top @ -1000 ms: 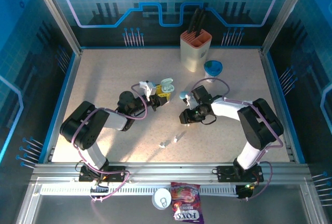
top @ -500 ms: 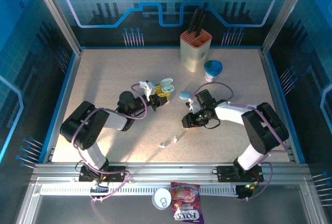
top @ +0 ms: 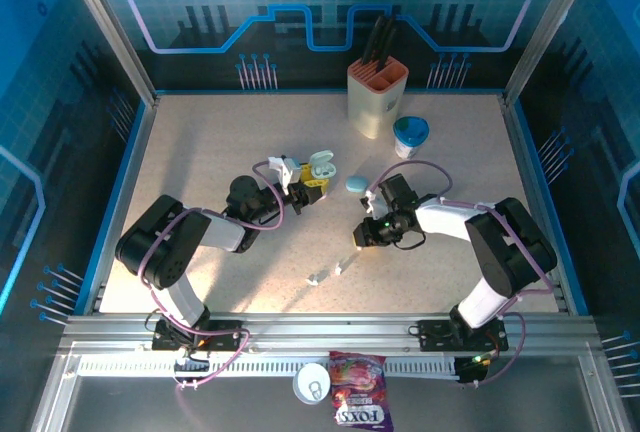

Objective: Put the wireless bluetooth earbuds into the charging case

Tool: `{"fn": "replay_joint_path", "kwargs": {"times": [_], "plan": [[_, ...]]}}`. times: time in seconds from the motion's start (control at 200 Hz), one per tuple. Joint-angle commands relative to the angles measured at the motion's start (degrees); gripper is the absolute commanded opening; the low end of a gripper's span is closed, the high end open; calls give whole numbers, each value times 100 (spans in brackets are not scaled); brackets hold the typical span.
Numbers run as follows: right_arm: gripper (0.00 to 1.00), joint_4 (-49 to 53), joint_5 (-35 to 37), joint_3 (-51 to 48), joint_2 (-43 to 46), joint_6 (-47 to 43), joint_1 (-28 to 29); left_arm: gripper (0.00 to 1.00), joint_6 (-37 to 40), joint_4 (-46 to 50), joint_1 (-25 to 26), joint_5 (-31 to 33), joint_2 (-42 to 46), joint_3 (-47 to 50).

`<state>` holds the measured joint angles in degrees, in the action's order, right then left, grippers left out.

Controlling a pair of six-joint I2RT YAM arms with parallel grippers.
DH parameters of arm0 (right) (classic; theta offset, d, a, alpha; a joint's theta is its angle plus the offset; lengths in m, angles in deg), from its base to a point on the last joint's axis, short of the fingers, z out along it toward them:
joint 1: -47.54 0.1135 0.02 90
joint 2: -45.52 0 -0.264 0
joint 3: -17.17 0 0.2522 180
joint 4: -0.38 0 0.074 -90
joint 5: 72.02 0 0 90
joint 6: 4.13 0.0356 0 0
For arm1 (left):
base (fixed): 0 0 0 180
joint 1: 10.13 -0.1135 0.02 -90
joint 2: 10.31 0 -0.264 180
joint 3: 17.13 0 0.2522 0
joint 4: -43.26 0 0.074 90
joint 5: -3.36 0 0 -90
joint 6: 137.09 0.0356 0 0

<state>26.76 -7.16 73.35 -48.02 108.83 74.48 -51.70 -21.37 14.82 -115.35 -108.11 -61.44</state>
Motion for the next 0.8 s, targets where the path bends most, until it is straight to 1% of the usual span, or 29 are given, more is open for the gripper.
{"fn": "replay_joint_path", "kwargs": {"times": [0.0,0.11,0.27,0.365,0.475,0.57,0.685,0.795], "plan": [[24,317,124,-121,170,62,4,30,-76,-194,-35,-46,77,22],[24,244,361,-146,607,67,0,29,-69,-194,-34,-121,76,16],[24,163,634,-87,1428,-40,3,30,-85,-193,-36,-433,161,53],[23,97,868,-15,1991,-246,16,30,-157,-194,-37,-635,143,92],[23,-52,1358,-31,2710,-599,89,30,-367,-196,-37,-893,88,105],[22,-238,1425,9,3188,-828,151,29,-501,-196,-30,-1141,91,110],[22,-420,1341,184,3463,-990,244,29,-571,-194,-26,-1392,129,110],[21,-462,1282,490,3411,-1172,434,29,-614,-187,-16,-1622,156,84]]}}
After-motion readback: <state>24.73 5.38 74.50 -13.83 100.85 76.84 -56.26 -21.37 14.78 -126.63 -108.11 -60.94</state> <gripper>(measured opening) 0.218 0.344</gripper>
